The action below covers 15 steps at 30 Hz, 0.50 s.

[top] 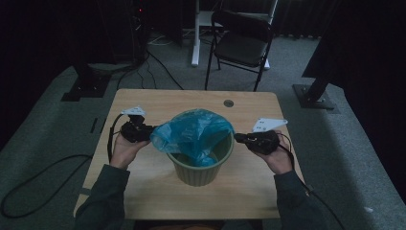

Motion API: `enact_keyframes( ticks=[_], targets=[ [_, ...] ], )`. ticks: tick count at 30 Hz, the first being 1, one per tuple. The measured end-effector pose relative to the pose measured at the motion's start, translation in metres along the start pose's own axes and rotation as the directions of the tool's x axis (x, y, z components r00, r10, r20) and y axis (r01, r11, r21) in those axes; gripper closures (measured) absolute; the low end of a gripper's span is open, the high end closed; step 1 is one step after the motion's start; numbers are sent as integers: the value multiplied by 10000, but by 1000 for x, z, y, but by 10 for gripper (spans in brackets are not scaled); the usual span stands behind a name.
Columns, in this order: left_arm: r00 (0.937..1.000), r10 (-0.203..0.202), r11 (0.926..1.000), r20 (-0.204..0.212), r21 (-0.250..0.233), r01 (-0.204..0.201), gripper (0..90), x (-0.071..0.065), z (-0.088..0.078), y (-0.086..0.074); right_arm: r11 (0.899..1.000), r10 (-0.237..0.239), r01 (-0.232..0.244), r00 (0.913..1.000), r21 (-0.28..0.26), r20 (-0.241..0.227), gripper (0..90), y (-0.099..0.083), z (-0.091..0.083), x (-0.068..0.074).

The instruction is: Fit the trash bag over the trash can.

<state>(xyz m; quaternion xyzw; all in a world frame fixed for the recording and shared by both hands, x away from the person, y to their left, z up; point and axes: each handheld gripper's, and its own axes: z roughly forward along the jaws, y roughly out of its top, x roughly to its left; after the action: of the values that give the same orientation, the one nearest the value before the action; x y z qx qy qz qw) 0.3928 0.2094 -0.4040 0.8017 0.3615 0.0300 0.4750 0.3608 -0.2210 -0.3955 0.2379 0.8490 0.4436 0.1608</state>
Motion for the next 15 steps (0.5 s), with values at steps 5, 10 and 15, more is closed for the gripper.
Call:
enact_keyframes(
  ticks=[5, 10, 15],
  targets=[
    [9999, 19, 10000, -132, -74, -20, 732, -1, -5, -1, 9996, 125, -120, 9997, -247, 204, 824, 5, -4, -4],
    [10000, 15, 10000, -95, -96, -16, 732, -1, -4, 1, 9982, 230, -214, 9993, -554, 295, 823, 14, -6, -10],
    [10000, 19, 10000, -74, -61, -20, 733, -1, 1, 1, 9966, 422, -390, 9982, -721, 428, 813, 24, 0, -17]
  ],
)
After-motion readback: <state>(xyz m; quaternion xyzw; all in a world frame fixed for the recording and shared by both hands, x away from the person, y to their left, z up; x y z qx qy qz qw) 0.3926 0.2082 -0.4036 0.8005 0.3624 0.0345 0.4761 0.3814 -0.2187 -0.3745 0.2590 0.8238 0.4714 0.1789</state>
